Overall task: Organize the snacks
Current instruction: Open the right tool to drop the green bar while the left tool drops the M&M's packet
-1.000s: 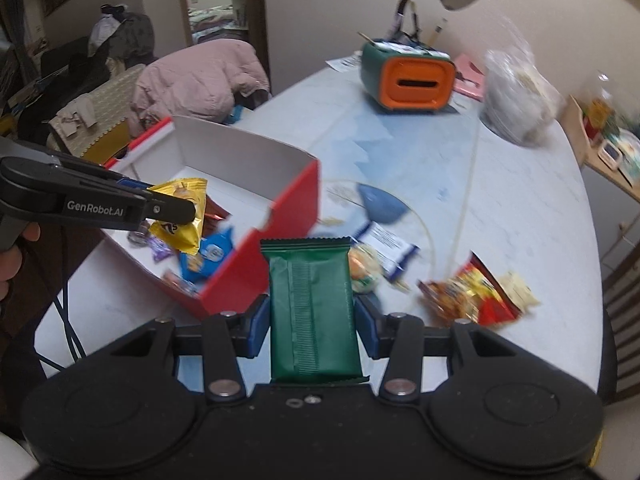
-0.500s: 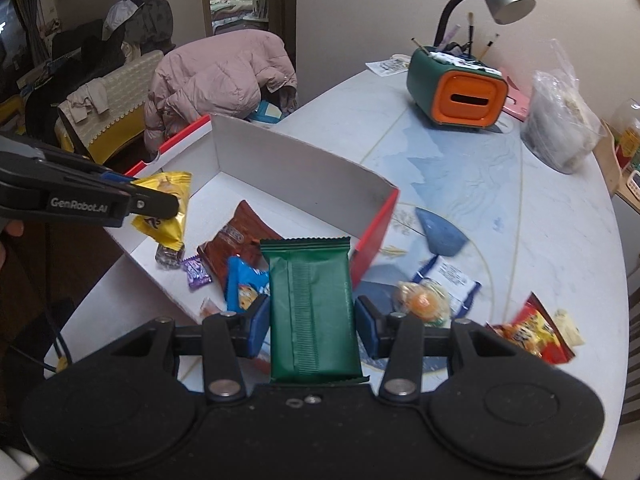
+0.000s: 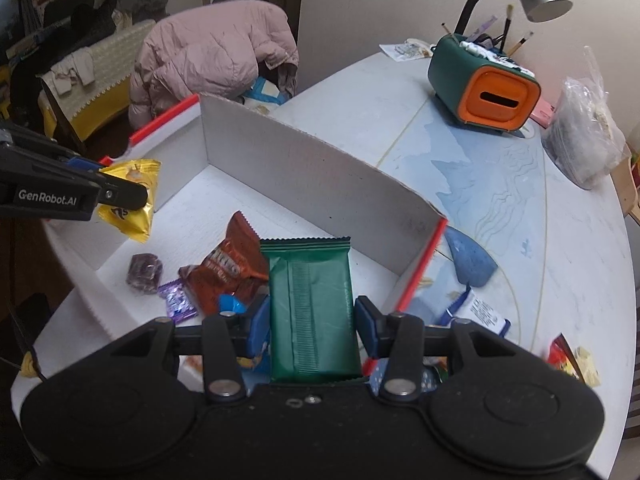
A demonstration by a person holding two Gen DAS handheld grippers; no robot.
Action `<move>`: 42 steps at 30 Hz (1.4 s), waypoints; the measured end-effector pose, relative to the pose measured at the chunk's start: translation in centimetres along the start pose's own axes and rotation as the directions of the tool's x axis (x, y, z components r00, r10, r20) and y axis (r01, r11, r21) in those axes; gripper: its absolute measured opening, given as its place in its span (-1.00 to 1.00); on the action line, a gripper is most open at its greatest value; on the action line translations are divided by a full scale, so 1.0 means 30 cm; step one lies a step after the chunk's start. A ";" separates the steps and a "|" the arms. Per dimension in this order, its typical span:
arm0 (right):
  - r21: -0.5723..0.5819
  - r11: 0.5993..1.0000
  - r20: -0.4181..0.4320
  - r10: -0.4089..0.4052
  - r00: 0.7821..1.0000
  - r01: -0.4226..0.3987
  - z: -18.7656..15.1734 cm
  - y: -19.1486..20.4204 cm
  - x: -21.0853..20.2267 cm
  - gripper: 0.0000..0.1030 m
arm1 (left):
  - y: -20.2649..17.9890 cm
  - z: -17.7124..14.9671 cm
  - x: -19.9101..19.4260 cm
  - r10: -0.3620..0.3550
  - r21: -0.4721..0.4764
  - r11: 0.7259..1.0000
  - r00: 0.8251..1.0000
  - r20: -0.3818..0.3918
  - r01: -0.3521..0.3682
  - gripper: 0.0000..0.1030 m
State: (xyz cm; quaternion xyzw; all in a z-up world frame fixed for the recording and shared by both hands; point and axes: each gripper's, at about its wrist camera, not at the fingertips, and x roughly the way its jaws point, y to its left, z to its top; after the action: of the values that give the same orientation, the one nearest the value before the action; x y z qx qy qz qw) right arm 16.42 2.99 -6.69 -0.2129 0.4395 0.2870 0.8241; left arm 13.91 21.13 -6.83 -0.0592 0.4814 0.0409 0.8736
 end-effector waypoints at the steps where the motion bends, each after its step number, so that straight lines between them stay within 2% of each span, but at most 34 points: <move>1: -0.003 1.000 -0.007 -0.006 1.000 0.006 0.008 0.002 0.017 -0.13 | 0.002 0.006 0.015 0.010 0.010 1.000 1.000 -0.006 -0.010 -0.57; 8: -0.017 0.999 -0.052 -0.035 0.998 0.034 0.041 0.013 0.118 -0.18 | -0.001 0.031 0.114 0.040 0.065 0.997 0.996 -0.077 -0.035 -0.57; 19: 0.027 1.000 -0.085 0.003 0.996 -0.001 0.037 -0.008 0.148 -0.17 | -0.002 0.021 0.201 0.053 0.095 0.995 0.982 -0.181 -0.036 -0.56; 28: 0.058 0.998 -0.063 0.039 0.997 -0.036 0.017 -0.008 0.118 -0.11 | -0.010 0.017 0.197 0.042 0.108 0.994 0.981 -0.187 -0.022 -0.54; 32: 0.070 0.996 -0.043 0.054 0.998 -0.051 0.007 -0.006 0.094 0.05 | -0.016 0.009 0.180 0.032 0.105 0.994 0.984 -0.173 -0.014 -0.43; 35: 0.073 0.996 -0.025 0.053 0.998 -0.051 -0.002 -0.001 0.073 0.21 | -0.024 -0.001 0.161 0.027 0.112 0.994 0.987 -0.159 -0.009 -0.42; 40: 0.087 0.994 0.005 0.059 0.998 -0.059 -0.016 0.000 0.027 0.33 | -0.033 -0.020 0.115 0.011 0.111 0.994 0.992 -0.128 0.004 -0.40; 41: 0.090 0.994 0.011 0.062 0.998 -0.062 -0.020 -0.001 0.016 0.36 | -0.034 -0.023 0.102 0.007 0.109 0.994 0.993 -0.118 0.006 -0.37; 42: 0.094 0.993 0.018 0.065 0.998 -0.066 -0.024 -0.002 0.004 0.38 | -0.035 -0.025 0.089 0.004 0.105 0.994 0.994 -0.108 0.008 -0.24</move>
State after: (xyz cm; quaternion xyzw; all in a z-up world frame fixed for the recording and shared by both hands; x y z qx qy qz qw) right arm 16.08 2.56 -7.15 -0.1572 0.4533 0.2942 0.8266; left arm 14.85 20.03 -9.42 -0.0156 0.5294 0.0113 0.8482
